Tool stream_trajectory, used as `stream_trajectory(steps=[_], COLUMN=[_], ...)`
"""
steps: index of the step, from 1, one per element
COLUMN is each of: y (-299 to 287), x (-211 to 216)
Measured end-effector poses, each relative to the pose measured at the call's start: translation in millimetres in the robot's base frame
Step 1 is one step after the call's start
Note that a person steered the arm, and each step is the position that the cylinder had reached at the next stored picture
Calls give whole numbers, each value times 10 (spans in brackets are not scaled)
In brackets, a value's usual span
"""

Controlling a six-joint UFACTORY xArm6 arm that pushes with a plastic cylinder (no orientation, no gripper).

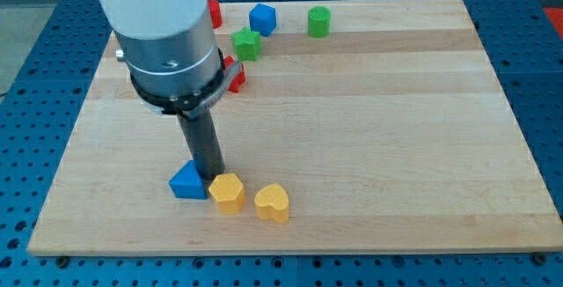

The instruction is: Push the yellow heart towards the center

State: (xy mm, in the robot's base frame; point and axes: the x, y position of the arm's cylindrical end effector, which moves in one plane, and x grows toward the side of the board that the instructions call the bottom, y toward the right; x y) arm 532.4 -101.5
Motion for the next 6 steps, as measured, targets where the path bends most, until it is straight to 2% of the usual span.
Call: stream_trajectory(steps=[1,3,4,5,6], y=[-26,-482,-531,-1030,-1062], x=[-149,-79,-428,-1142,-1915])
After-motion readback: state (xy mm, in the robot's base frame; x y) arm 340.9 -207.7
